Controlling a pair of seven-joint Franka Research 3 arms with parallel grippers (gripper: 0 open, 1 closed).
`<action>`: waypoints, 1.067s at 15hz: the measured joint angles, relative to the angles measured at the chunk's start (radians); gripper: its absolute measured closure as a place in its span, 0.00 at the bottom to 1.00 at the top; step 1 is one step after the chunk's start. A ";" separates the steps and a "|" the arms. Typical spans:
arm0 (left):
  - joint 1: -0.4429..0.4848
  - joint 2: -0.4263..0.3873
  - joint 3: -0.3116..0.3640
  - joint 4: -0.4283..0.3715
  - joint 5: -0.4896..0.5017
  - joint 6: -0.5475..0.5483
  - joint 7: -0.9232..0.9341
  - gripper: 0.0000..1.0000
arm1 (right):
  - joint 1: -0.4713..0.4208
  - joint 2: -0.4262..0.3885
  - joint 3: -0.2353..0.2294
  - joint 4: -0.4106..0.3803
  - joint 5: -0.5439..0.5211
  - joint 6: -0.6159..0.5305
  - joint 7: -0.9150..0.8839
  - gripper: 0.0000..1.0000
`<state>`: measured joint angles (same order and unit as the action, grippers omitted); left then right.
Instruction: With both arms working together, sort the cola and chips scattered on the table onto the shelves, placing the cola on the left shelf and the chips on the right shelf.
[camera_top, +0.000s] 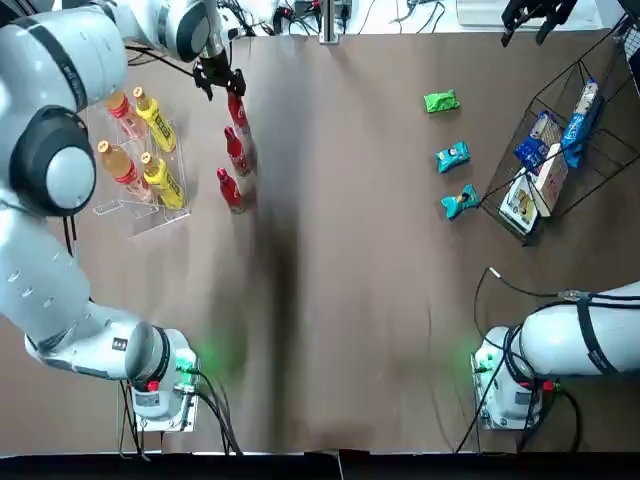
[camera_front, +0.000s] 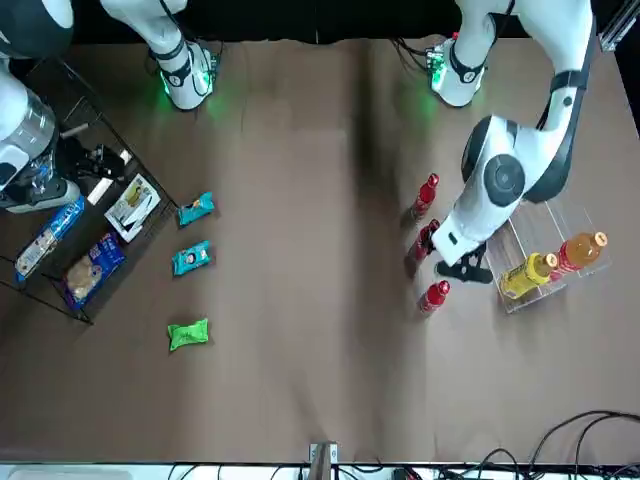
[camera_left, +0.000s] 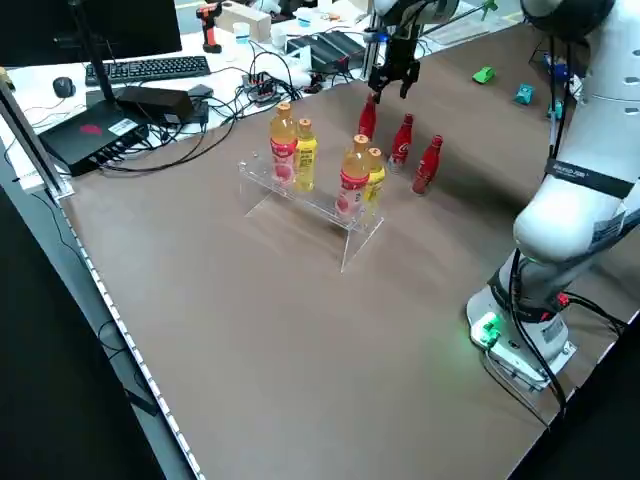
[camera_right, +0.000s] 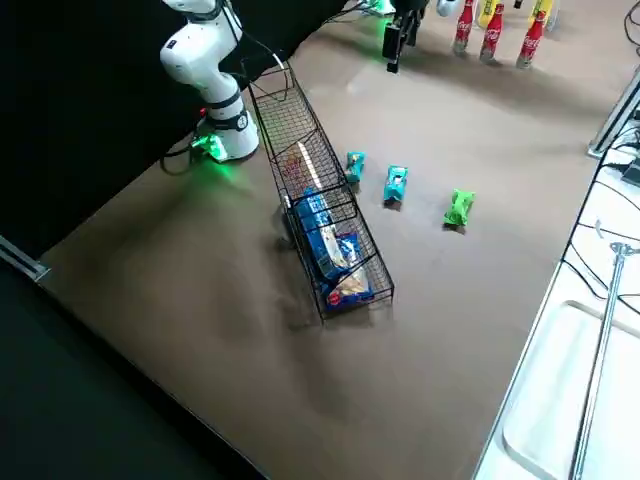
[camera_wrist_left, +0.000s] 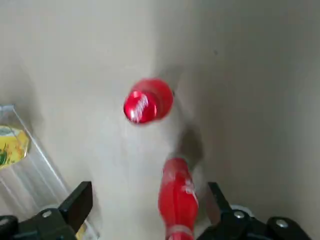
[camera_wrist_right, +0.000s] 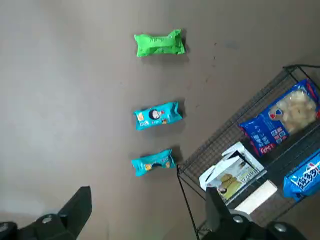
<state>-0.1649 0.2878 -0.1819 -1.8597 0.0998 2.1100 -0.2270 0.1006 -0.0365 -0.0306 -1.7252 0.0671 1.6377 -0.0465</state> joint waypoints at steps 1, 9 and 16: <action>-0.001 0.028 0.000 0.016 0.017 0.024 -0.024 0.00 | 0.000 0.004 0.000 0.000 0.000 0.012 0.000 0.00; -0.005 0.113 0.000 0.080 0.077 0.136 -0.089 0.20 | 0.006 0.019 -0.001 0.000 -0.005 0.041 0.000 0.00; -0.004 0.113 0.001 0.083 0.077 0.141 -0.106 0.45 | 0.009 0.020 0.000 -0.001 -0.005 0.041 0.000 0.00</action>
<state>-0.1690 0.4007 -0.1804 -1.7767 0.1770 2.2507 -0.3331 0.1100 -0.0161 -0.0307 -1.7266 0.0623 1.6785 -0.0466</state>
